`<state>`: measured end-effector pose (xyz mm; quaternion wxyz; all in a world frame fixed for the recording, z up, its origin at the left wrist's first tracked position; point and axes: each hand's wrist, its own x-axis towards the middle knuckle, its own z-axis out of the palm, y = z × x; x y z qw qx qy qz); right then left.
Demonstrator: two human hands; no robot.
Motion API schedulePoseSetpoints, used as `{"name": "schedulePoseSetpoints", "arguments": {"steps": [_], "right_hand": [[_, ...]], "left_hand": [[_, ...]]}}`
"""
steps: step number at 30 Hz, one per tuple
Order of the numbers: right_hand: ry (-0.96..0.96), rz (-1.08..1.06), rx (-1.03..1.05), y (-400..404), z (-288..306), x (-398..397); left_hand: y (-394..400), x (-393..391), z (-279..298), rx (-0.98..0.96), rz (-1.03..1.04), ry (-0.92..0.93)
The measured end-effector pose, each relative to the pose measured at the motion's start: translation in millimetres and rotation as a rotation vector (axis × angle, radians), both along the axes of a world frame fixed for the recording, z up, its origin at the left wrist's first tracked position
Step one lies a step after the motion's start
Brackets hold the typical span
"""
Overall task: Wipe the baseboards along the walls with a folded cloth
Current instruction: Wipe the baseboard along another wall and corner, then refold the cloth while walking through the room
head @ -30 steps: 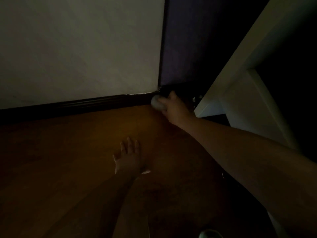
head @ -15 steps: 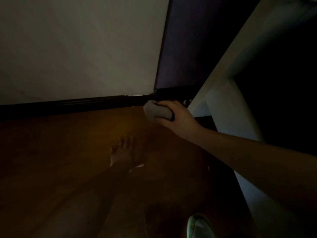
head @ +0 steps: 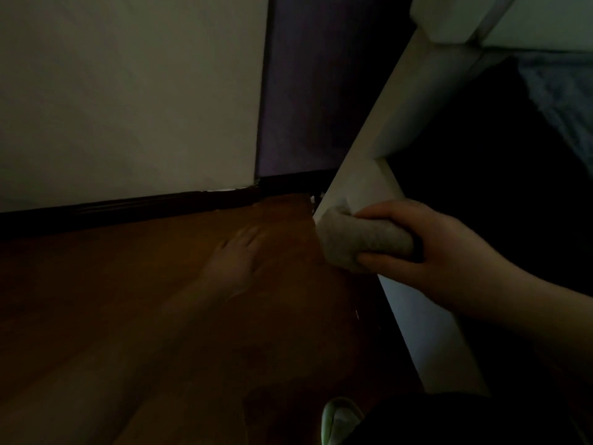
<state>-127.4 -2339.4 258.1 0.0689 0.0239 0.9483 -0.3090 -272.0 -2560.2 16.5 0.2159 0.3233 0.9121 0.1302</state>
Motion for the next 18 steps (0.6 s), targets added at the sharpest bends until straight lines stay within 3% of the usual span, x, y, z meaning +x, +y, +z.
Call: {"name": "schedulePoseSetpoints", "arguments": {"steps": [2,7,15,18], "right_hand": [[-0.012,-0.009,-0.024,3,-8,-1],[-0.100,0.229,0.052,-12,-17,-9],[-0.077,0.280,0.005,-20,-52,-5],[-0.161,0.335,-0.028,-20,-71,8]], "left_hand": [[8,0,11,0.037,-0.043,0.056],[9,6,51,0.099,-0.061,0.040],[-29,70,98,-0.039,-0.010,0.119],[-43,104,125,-0.195,0.165,0.018]]}}
